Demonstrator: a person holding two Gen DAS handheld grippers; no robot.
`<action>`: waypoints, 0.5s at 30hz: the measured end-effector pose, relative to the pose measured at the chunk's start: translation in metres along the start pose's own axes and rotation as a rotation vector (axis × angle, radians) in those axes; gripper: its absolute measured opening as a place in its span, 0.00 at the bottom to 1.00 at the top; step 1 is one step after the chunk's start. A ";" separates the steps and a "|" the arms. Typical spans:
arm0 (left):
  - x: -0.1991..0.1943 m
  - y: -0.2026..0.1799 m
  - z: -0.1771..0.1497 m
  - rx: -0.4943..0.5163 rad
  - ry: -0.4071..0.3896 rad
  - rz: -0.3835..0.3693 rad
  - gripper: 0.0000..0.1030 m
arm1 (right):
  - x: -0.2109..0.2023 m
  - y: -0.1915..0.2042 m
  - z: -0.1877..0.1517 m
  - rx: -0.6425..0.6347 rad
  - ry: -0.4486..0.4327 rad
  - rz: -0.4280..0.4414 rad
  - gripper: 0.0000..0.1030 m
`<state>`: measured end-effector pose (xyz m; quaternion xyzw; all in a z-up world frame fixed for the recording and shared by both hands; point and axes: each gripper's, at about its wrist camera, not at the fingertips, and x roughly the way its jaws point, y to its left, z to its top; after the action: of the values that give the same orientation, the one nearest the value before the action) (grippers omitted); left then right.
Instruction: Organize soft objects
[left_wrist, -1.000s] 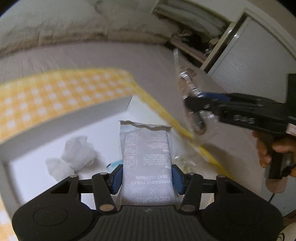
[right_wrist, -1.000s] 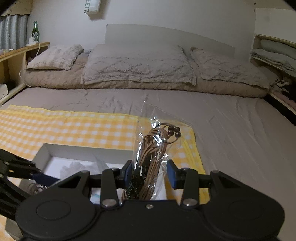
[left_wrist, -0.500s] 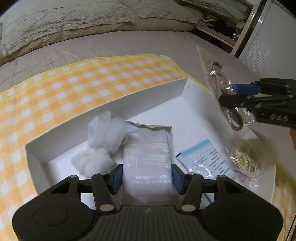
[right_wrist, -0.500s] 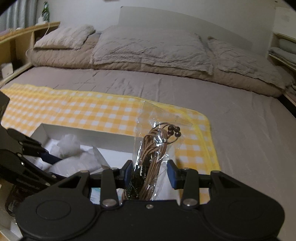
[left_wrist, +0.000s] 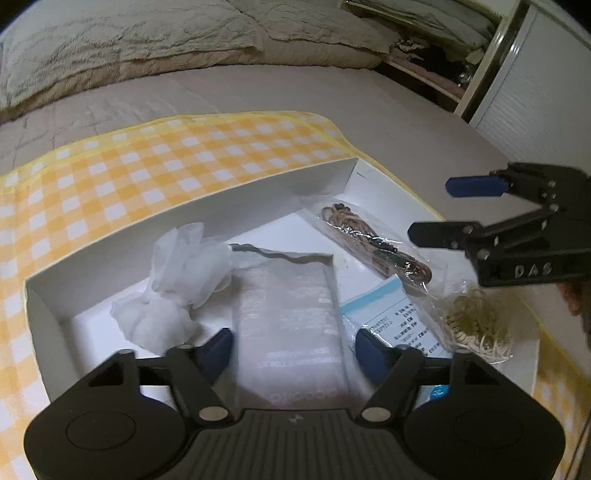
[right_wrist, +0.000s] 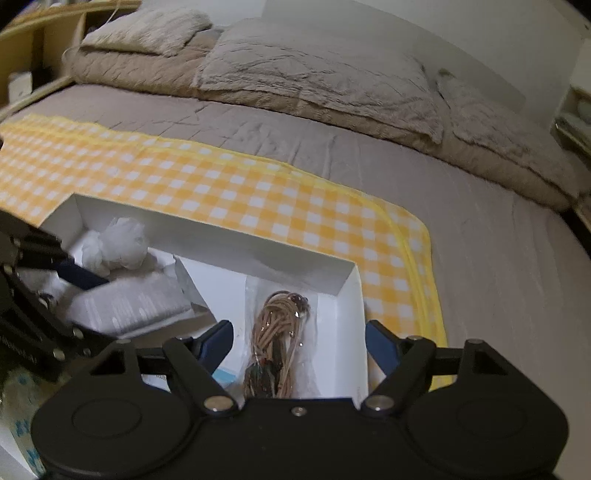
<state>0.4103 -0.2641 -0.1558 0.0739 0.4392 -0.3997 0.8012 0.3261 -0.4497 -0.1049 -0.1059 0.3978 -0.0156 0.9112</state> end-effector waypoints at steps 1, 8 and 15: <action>0.001 -0.003 0.001 0.007 0.001 0.009 0.61 | -0.001 -0.001 0.000 0.012 0.001 -0.001 0.76; 0.008 -0.013 0.009 0.026 -0.035 0.050 0.61 | -0.009 -0.007 -0.001 0.058 -0.009 0.007 0.73; -0.003 -0.015 0.010 0.000 -0.057 0.057 0.83 | -0.014 -0.010 -0.003 0.091 -0.002 0.039 0.73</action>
<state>0.4054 -0.2771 -0.1435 0.0751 0.4138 -0.3786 0.8245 0.3148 -0.4589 -0.0949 -0.0568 0.3979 -0.0158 0.9155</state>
